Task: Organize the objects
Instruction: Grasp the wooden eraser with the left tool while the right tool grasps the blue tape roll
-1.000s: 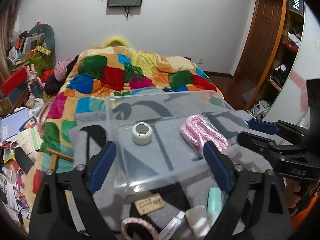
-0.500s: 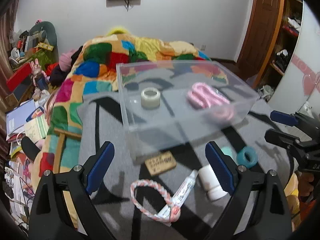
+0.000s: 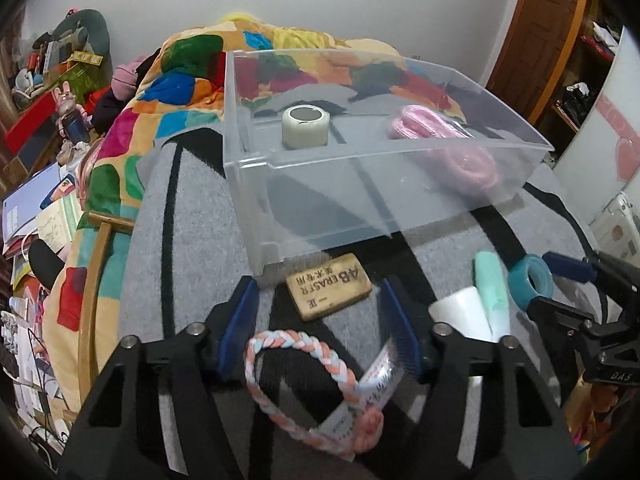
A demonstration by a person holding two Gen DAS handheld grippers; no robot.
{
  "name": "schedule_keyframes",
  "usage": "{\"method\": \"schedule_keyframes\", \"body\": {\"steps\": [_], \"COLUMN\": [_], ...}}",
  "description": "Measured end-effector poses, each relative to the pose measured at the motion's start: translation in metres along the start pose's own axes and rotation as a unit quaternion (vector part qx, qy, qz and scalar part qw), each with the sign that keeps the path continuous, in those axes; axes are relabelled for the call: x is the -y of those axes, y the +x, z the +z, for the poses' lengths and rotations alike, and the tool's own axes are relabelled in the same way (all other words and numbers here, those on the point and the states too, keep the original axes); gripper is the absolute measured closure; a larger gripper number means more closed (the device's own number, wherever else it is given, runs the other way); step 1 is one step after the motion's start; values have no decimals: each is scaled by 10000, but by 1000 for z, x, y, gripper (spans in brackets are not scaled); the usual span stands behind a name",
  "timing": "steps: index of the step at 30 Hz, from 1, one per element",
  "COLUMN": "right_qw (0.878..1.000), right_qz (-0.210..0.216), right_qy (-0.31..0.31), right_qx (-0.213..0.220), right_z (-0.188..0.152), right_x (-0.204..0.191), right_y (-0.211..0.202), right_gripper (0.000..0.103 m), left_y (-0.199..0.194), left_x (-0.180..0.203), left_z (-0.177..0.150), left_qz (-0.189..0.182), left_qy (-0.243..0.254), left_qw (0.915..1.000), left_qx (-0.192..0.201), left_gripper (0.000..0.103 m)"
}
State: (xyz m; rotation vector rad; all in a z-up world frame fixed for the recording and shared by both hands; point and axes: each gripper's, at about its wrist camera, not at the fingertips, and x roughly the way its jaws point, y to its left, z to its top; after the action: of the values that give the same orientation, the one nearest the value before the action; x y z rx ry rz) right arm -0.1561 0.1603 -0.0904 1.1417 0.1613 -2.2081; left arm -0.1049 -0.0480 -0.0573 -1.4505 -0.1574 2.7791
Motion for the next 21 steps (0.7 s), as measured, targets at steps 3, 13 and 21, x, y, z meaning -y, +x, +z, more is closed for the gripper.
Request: {"method": "schedule_keyframes", "body": {"steps": [3,13,21], "right_qw": [10000,9994,9964], "right_qz": [61,-8,-33], "right_qy": [12,-6,60], "right_qx": [52,340,841], "right_z": [1,6,30], "right_x": [1,-3,-5], "right_y": [0,-16,-42], "right_gripper": [61,67,67], "left_y": [1,-15,-47], "left_x": [2,10,20], "left_z": [1,-8,2], "left_qz": [-44,-154,-252], "left_qy": [-8,185,273], "left_qw": [10000,9996,9974], "left_qx": [34,169,621], "left_gripper": [59,59,59]}}
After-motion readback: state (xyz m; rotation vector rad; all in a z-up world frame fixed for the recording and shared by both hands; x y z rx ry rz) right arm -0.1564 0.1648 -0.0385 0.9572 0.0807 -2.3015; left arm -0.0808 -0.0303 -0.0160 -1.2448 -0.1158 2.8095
